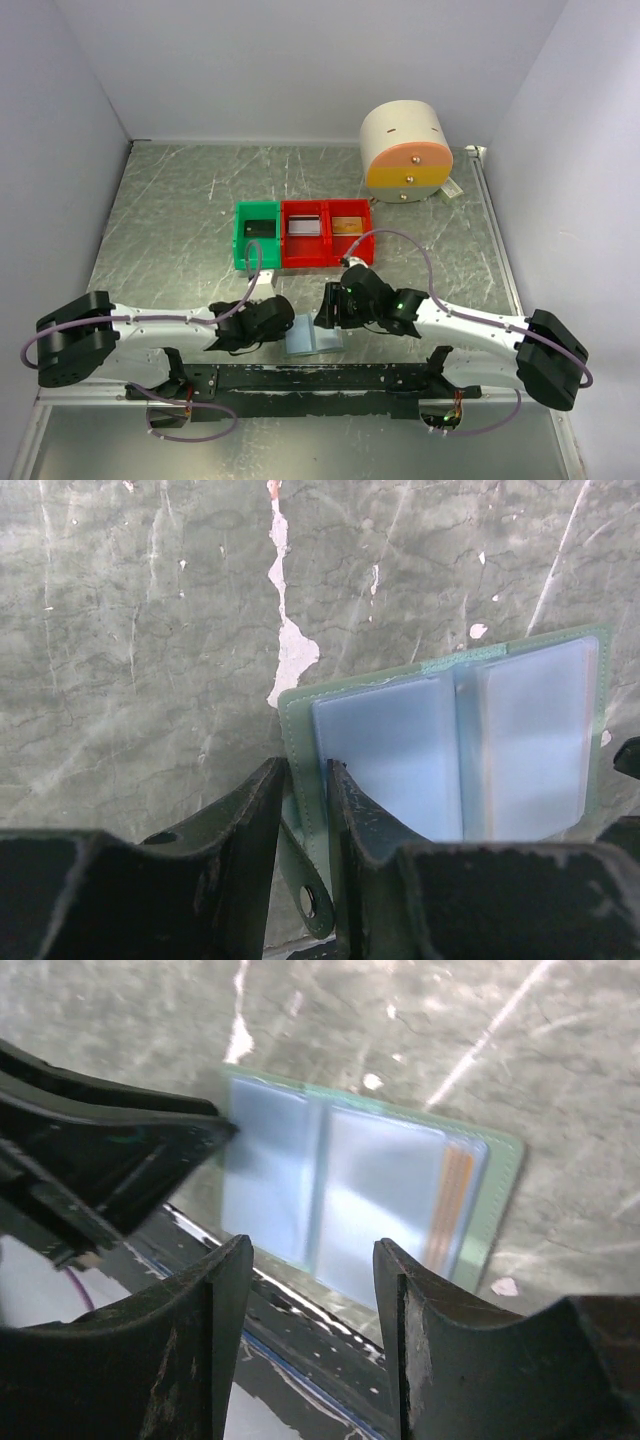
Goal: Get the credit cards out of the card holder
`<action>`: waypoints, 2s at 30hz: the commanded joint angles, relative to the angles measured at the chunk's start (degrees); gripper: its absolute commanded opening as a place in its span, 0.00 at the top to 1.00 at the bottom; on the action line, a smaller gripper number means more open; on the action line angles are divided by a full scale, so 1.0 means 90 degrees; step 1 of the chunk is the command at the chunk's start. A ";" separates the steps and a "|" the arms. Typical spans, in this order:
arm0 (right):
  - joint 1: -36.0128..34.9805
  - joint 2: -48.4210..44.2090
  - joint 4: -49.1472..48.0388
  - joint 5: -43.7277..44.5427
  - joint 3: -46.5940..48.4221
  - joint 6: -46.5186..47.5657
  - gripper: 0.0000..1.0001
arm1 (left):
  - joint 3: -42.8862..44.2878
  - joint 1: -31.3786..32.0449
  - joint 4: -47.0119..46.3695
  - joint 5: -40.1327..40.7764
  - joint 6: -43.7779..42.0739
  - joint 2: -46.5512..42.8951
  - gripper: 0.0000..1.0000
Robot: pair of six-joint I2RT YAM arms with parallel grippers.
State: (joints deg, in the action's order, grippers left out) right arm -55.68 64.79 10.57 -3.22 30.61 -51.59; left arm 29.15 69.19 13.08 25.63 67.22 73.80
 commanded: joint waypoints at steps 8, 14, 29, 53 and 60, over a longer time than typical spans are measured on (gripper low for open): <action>0.0007 0.0383 0.0394 0.0108 -0.0089 0.0108 0.48 | -0.0248 0.0008 -0.0084 -0.0082 -0.0049 -0.0300 0.65; 0.0000 0.0534 0.0267 -0.0013 -0.0147 0.0078 0.48 | -0.0231 0.0008 -0.0079 -0.0086 -0.0059 -0.0280 0.66; 0.0004 0.0883 -0.0923 -0.0841 -0.0427 -0.0212 0.49 | -0.0227 0.0008 -0.0130 -0.0149 -0.0104 -0.0256 0.68; 0.0005 0.1929 -0.3087 -0.2332 -0.0268 -0.0362 0.48 | -0.0442 0.0008 -0.0148 -0.0096 0.0010 -0.0619 0.67; 0.0003 0.2344 -0.3667 -0.2650 -0.0279 -0.0472 0.48 | -0.0467 0.0008 0.0010 -0.0030 0.0074 -0.0776 0.67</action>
State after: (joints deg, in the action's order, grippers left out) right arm -55.57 84.33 -17.63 -24.25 27.33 -55.48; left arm 25.52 69.19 12.75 24.99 66.98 68.47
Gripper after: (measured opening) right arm 0.520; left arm 0.325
